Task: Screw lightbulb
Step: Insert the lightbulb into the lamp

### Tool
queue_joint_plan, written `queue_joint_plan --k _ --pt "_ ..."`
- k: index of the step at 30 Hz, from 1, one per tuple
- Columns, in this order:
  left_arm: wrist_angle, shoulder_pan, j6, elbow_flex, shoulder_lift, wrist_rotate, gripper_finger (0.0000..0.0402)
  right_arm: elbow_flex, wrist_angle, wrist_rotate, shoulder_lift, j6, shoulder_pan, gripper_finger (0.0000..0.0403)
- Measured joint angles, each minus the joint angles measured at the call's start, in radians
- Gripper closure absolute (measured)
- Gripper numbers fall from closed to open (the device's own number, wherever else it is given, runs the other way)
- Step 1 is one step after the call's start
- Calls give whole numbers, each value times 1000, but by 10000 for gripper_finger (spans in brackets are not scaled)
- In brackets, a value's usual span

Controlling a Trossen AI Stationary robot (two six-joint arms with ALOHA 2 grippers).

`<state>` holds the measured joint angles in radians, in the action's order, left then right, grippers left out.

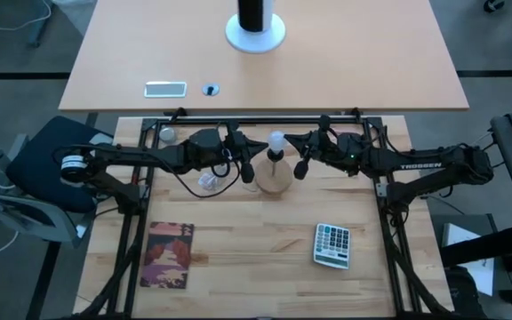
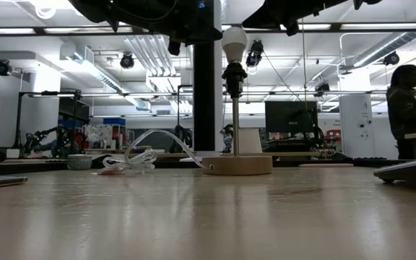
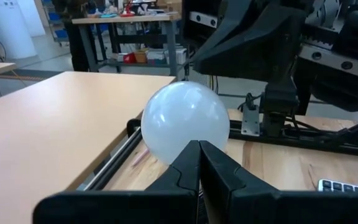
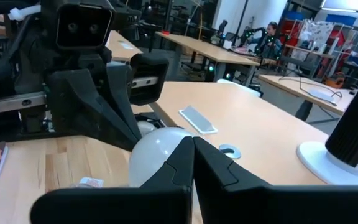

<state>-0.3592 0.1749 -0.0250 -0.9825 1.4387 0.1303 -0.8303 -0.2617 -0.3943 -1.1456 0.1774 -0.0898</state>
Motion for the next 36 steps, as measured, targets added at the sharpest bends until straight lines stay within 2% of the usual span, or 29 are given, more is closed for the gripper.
queue_joint_plan --k 4,9,18,36 --pt "0 0 0 0 0 0 401 1 30 -8 26 -18 0 403" --pt "0 0 -2 0 0 0 401 1 124 -95 39 -38 0 403" --pt "1 0 -3 0 0 0 401 1 116 -97 -20 -41 0 403" --pt "9 10 -7 1 -1 2 401 1 127 -77 -16 -62 19 403"
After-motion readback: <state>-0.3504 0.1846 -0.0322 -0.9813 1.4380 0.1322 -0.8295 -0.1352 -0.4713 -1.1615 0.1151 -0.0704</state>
